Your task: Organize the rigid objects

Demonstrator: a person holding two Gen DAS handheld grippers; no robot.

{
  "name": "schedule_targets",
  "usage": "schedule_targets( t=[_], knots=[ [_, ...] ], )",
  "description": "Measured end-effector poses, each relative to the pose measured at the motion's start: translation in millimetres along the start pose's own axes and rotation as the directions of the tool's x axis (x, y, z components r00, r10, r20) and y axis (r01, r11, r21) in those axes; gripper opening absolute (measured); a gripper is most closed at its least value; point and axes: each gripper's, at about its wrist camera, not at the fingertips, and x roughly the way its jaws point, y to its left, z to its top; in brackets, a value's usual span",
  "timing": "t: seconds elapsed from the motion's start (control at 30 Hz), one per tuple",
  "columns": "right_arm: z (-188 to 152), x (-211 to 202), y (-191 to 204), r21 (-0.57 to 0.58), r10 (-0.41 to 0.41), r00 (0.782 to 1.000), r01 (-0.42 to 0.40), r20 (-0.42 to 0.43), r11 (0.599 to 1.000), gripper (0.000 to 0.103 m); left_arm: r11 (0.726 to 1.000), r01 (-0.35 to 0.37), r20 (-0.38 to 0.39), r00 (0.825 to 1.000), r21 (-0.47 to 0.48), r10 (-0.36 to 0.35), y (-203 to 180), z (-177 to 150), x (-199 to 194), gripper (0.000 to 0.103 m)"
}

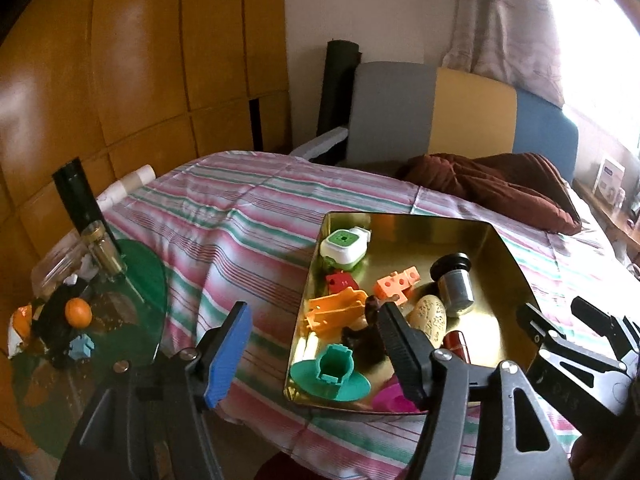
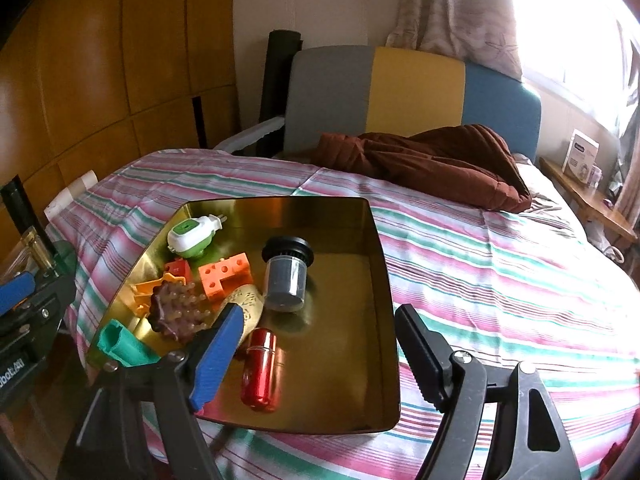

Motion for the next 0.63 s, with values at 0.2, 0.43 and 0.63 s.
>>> schedule_targets(
  t=[0.2, 0.43, 0.63],
  knots=[
    [1.0, -1.2, 4.4, -0.007, 0.004, 1.000, -0.004, 0.003, 1.000, 0.079, 1.000, 0.011, -0.006, 1.000, -0.005, -0.011, 1.9, -1.2, -0.3, 0.066],
    [2.6, -0.5, 10.1, -0.022, 0.009, 1.000, -0.009, 0.003, 1.000, 0.080, 1.000, 0.029, -0.010, 1.000, -0.008, -0.029, 3.5, -1.3, 1.6, 0.066],
    [2.6, 4.1, 13.5, -0.027, 0.018, 1.000, -0.018, -0.009, 0.999, 0.080, 0.999, 0.033, 0.017, 0.999, -0.012, -0.033, 6.4, -0.5, 0.9, 0.061]
  ],
)
